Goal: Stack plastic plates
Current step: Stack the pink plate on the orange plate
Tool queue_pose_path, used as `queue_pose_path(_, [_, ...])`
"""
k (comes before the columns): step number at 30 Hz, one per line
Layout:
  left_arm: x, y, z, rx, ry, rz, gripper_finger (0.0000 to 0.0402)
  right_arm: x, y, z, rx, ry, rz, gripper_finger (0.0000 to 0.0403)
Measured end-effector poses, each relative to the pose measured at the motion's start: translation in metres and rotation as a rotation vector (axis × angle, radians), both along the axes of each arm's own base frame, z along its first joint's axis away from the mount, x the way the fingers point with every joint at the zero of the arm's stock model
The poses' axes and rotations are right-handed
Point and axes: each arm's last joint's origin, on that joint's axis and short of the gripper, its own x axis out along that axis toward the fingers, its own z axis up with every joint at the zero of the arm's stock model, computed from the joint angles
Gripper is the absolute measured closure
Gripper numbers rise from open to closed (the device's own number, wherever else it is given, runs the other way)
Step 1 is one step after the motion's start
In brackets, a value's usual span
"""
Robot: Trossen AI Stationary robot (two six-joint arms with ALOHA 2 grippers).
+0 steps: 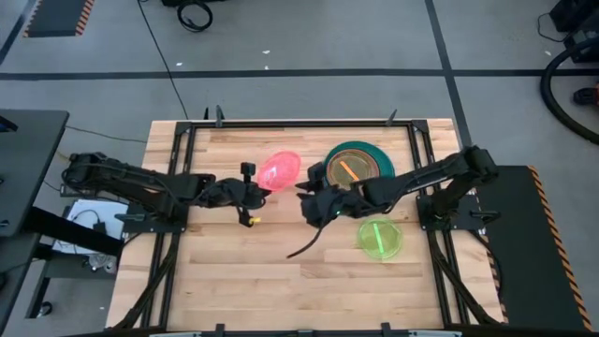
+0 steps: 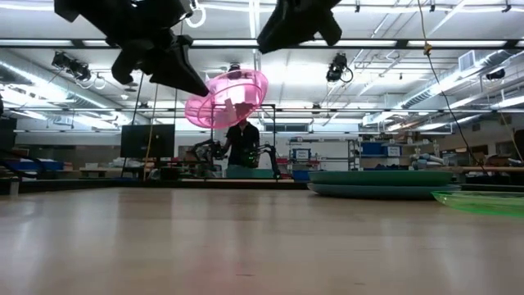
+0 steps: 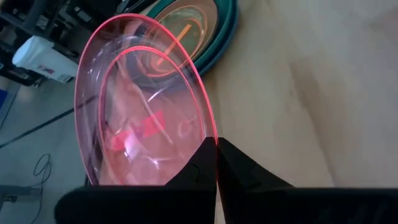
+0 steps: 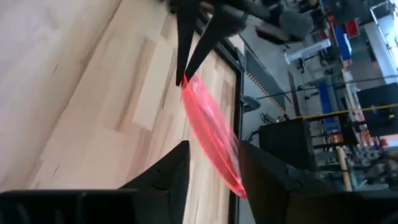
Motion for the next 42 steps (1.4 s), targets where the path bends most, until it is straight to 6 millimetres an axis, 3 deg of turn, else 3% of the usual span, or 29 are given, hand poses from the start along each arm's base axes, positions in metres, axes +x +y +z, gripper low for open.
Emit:
queue_pose_path(6, [-0.001, -0.009, 0.000, -0.018, -0.007, -0.028, 0.0395, 0.019, 0.003, -0.012, -0.105, 0.062, 0.006, 0.0228])
queue_pose_path(14, [-0.001, -0.013, 0.000, -0.002, -0.011, -0.021, 0.0395, 0.032, 0.000, -0.032, -0.206, 0.170, 0.018, 0.0234])
queue_pose_path(20, [-0.002, -0.013, -0.001, -0.005, 0.000, -0.017, 0.0395, 0.034, -0.010, -0.032, -0.221, 0.165, -0.026, 0.0240])
queue_pose_path(27, [0.006, -0.006, -0.003, 0.002, -0.025, 0.010, 0.0395, 0.021, 0.006, -0.017, -0.303, 0.127, -0.127, 0.0239])
queue_pose_path(35, [0.032, 0.012, -0.021, 0.053, 0.023, 0.052, 0.0395, -0.007, 0.014, -0.019, -0.134, 0.122, -0.280, 0.0240])
queue_pose_path(42, [0.078, 0.027, -0.021, 0.172, 0.100, -0.020, 0.0395, -0.038, 0.009, -0.001, 0.169, 0.042, -0.433, 0.0240])
